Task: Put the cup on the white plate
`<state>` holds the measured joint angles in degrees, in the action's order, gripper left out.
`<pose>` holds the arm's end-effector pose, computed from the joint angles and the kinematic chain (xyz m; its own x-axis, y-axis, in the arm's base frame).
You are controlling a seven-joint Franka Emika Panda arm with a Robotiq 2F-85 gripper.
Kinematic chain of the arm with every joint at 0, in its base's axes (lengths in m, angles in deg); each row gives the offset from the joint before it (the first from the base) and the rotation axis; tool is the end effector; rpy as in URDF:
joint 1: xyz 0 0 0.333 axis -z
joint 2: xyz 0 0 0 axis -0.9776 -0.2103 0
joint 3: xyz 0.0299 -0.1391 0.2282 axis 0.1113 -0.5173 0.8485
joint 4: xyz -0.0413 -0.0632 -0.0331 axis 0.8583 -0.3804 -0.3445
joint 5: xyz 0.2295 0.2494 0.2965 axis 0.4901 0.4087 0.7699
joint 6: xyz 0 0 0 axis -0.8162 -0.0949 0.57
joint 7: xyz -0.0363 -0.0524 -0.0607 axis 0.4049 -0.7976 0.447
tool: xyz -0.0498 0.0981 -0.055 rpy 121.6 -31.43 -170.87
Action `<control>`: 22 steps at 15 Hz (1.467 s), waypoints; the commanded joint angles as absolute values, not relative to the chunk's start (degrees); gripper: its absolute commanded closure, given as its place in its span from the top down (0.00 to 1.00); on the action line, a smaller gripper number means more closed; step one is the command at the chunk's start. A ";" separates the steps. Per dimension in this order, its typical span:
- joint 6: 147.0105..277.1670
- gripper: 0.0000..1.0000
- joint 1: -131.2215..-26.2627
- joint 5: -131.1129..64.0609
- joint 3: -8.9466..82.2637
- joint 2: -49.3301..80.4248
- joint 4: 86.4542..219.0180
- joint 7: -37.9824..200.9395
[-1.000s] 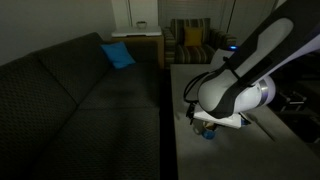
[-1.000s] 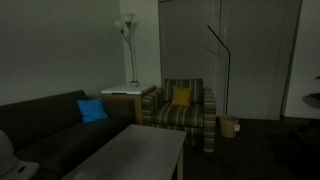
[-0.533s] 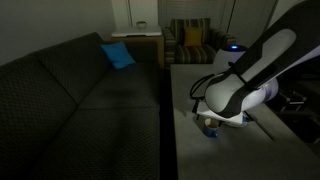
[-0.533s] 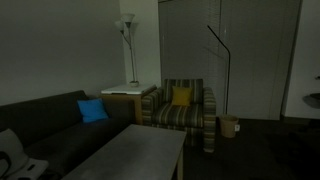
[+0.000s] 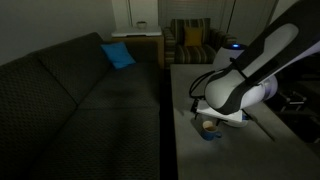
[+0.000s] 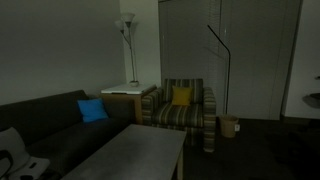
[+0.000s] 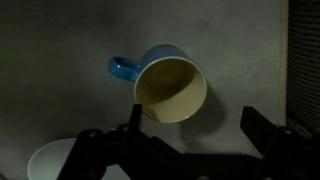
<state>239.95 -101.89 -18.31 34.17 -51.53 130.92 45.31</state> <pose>0.6222 0.1936 -0.1855 0.8690 -0.4773 0.1300 -0.4691 -0.8785 -0.0902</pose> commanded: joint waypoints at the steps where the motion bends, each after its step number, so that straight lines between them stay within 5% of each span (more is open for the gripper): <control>1: 241.12 1.00 -98.74 -18.47 38.64 -49.98 132.04 50.86; 22: 240.36 1.00 -98.51 -29.84 41.33 -40.39 146.83 76.67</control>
